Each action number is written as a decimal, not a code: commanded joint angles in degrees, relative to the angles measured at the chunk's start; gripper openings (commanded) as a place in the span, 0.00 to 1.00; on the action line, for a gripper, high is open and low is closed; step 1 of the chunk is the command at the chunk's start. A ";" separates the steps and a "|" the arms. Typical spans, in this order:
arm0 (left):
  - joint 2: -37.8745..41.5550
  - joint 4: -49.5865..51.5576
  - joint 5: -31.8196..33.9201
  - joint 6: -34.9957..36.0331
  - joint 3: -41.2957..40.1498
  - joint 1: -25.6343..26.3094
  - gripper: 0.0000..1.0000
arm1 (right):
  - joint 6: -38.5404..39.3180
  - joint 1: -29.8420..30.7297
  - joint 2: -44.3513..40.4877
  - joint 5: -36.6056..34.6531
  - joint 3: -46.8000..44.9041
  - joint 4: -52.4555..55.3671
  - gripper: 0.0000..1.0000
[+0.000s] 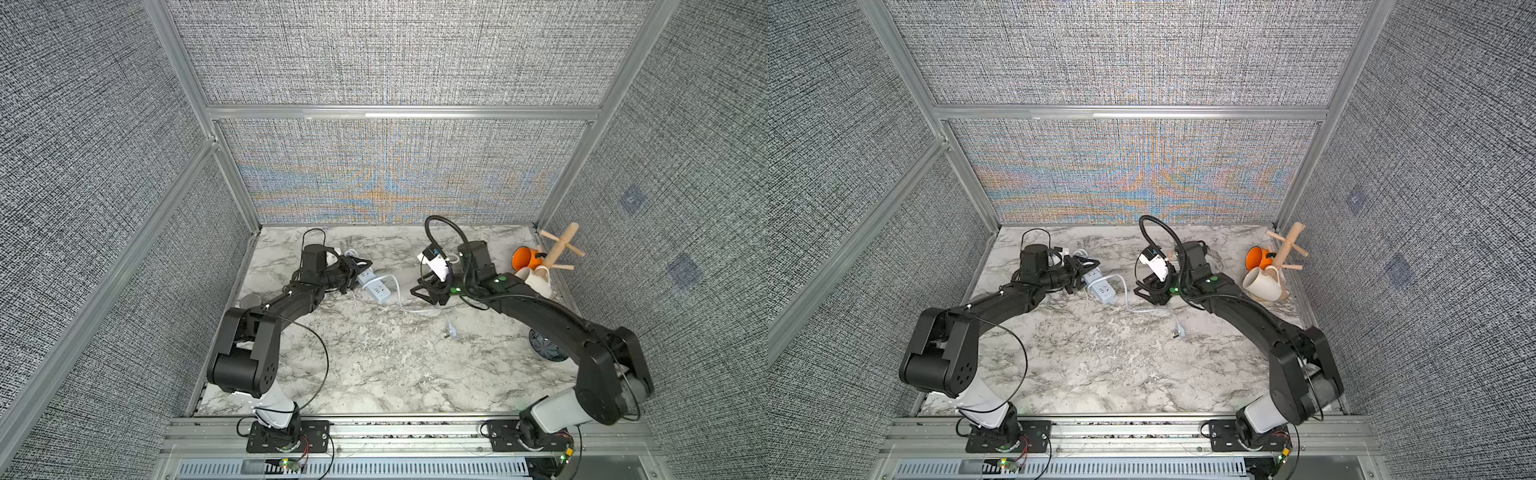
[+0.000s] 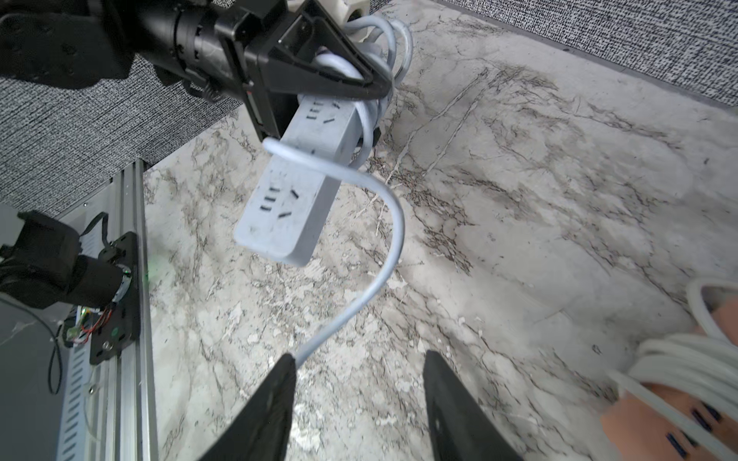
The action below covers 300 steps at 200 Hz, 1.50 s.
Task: Unwrap the cord wrapped around the power strip
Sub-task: Unwrap the power cord from the power strip.
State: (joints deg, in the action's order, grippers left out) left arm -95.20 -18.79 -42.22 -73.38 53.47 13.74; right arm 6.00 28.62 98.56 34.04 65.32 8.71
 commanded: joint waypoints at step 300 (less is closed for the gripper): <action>-8.66 -15.41 -2.69 -7.84 6.03 -0.50 0.00 | -5.70 1.89 4.68 -18.87 -5.24 -5.00 0.00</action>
State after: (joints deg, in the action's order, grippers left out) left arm -105.51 -31.59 -39.75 -83.79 61.06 13.87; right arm 2.74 32.38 101.08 19.70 59.11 5.76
